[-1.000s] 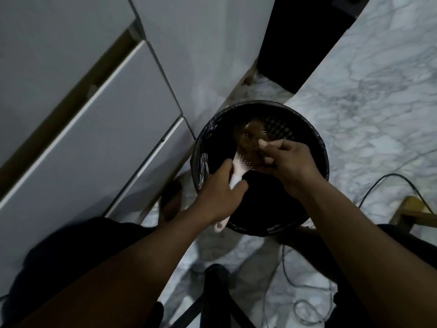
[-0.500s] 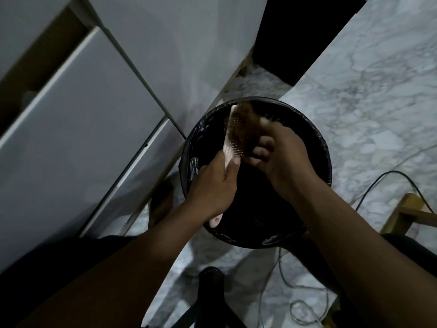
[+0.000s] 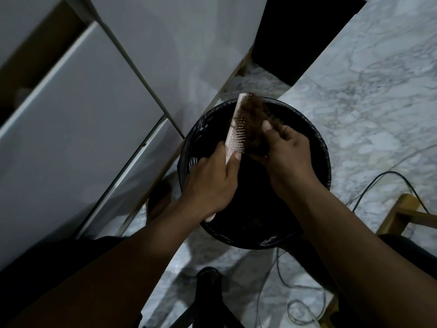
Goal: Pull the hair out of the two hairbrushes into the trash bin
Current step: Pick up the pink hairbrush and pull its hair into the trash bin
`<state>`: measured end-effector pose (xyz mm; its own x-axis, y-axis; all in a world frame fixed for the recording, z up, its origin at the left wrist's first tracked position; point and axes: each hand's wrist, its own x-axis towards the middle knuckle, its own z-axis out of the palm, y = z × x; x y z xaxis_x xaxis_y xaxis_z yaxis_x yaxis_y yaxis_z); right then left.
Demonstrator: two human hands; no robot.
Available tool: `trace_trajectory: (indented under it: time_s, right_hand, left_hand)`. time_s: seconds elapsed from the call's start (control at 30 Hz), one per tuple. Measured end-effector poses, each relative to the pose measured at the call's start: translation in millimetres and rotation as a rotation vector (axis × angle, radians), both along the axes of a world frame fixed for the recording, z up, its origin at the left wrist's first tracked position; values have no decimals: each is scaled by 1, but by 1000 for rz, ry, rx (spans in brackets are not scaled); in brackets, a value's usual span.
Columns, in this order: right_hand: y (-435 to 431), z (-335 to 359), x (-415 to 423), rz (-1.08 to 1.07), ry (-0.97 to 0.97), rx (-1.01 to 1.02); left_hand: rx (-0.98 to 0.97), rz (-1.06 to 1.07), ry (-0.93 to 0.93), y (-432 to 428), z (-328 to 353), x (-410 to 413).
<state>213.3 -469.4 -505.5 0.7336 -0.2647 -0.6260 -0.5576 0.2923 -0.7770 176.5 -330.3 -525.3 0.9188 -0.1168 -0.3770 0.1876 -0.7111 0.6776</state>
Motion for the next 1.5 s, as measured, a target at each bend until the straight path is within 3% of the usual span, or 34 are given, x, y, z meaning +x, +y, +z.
trace_trajectory:
  time_s: [0.1, 0.17, 0.37, 0.53, 0.73, 0.93, 1.07, 1.17, 1.5]
  right_hand:
    - [1, 2, 4, -28, 54, 109]
    - [2, 4, 4, 12, 44, 67]
    - [-2, 2, 1, 129, -149, -366]
    - [-7, -5, 1, 99, -217, -498]
    - [-7, -9, 4, -4, -169, -441]
    - [4, -2, 4, 47, -108, -199]
    - [8, 3, -3, 282, -149, -362]
    - [5, -1, -4, 238, -153, -514]
    - [0, -9, 3, 11, -190, -378]
  left_hand:
    - [95, -32, -17, 2, 1, 1]
    - [184, -90, -21, 2, 2, -1]
    - [334, -267, -96, -7, 2, -8]
    - [291, -234, -120, -6, 0, -12]
    - [178, -127, -92, -4, 1, -4]
    - [247, -108, -28, -2, 4, -2]
    - [340, -153, -45, -4, 5, -3]
    - [359, -205, -69, -6, 6, -7]
    - [141, -109, -78, -4, 6, -3]
